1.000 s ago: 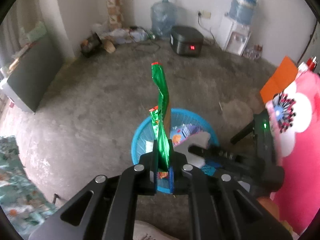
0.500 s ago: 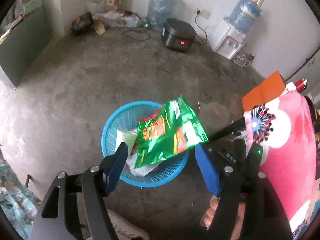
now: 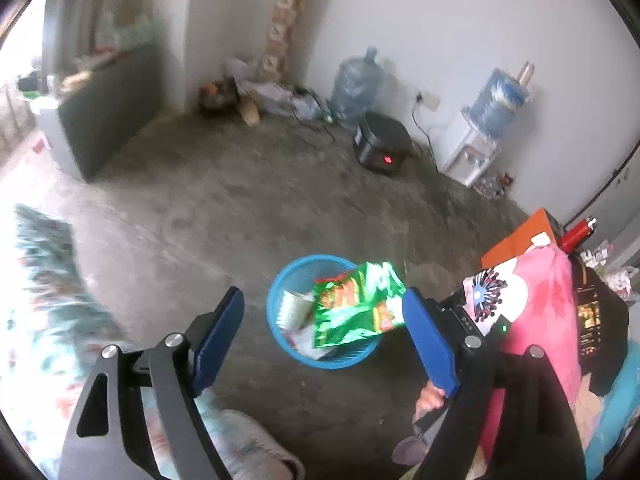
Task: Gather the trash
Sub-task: 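Move both open tools back over the bed toward the bottle and snack packet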
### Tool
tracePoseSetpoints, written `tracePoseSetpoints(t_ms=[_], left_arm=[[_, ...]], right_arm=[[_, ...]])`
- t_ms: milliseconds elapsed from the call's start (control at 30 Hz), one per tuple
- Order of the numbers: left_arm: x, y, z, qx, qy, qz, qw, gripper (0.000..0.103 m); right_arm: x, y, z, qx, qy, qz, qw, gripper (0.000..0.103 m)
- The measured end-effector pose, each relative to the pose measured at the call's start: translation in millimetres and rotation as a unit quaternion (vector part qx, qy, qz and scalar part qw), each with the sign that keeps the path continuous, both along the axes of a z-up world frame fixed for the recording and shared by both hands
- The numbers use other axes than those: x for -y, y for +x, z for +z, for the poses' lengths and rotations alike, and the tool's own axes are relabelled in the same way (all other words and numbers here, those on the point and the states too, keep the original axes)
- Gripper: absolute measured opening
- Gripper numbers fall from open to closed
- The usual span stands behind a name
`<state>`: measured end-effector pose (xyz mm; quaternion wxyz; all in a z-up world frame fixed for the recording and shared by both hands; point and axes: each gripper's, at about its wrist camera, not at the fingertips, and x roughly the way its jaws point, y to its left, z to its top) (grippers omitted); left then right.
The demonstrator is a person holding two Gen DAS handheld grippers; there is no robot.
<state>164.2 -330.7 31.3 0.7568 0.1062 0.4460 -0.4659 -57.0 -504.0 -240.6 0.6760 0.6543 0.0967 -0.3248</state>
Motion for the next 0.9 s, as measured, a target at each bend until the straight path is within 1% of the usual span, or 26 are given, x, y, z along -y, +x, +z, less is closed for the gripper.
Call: tracePoseSetpoints(t_ms=[33,67,100,167,233,300,333,367,400,500,600,667,700,767,800,867,900], left_arm=[[-17.2,0.9,11.7,0.006,-0.007,0.002,1.0,0.081],[-30.3,0.7,20.6,0.012,-0.012,0.005,0.9998,0.082],[-53.3,0.3,33.3,0.024,-0.016,0.015,0.9995,0.083],[-87.7,-0.8,46.3,0.035,-0.021,0.03,0.9987,0.084],[-127.8,-2.8,55.2,0.034,-0.026,0.052,0.9977,0.085],[-167.9,-6.6,58.2,0.027,-0.033,0.074,0.9963,0.085],[-194.9,-8.4,58.8,0.023,-0.038,0.094,0.9946,0.085],[-208.2,-10.1,58.3,0.022,-0.041,0.104,0.9935,0.085],[-232.2,-12.2,56.9,0.023,-0.043,0.128,0.9905,0.085],[-274.7,-17.4,52.1,0.026,-0.046,0.174,0.9834,0.085],[-318.2,-21.2,48.2,0.024,-0.053,0.225,0.9727,0.085],[-341.8,-23.2,47.2,0.019,-0.066,0.256,0.9642,0.085],[-347.3,-23.7,47.7,0.018,-0.069,0.263,0.9622,0.085],[-362.3,-24.7,46.8,0.019,-0.07,0.278,0.9579,0.085],[-367.5,-25.1,46.0,0.022,-0.067,0.285,0.956,0.085],[-375.3,-23.6,44.0,0.021,-0.065,0.294,0.9533,0.085],[-376.4,-22.8,43.3,0.018,-0.065,0.297,0.9525,0.085]], right_arm=[[1.4,2.7,0.2,-0.014,-0.004,0.005,1.0,0.068],[3.3,7.7,2.7,-0.041,-0.011,0.014,0.999,0.068],[4.0,13.1,2.3,-0.06,-0.014,0.017,0.998,0.068],[6.2,17.8,1.6,-0.114,-0.021,0.016,0.993,0.059],[8.7,19.0,-2.9,-0.127,-0.019,0.014,0.992,0.054],[9.7,14.1,-7.6,-0.135,-0.017,0.006,0.991,0.054],[10.7,12.3,-9.9,-0.139,-0.017,0.003,0.99,0.054],[11.8,10.7,-11.5,-0.143,-0.016,0.0,0.99,0.054],[14.0,7.2,-14.7,-0.149,-0.014,-0.006,0.989,0.054],[18.3,-3.3,-25.2,-0.159,0.002,-0.022,0.987,0.064],[28.0,-4.7,-40.0,-0.174,0.022,-0.028,0.984,0.065],[31.0,-0.6,-48.6,-0.183,0.032,-0.02,0.982,0.065],[32.6,5.4,-53.9,-0.193,0.035,-0.009,0.981,0.064],[34.2,16.4,-58.1,-0.207,0.035,0.011,0.978,0.055],[34.3,27.1,-60.8,-0.221,0.031,0.028,0.974,0.053],[30.6,39.2,-61.1,-0.239,0.019,0.047,0.97,0.035],[28.4,48.5,-60.6,-0.255,0.009,0.062,0.965,0.031]])
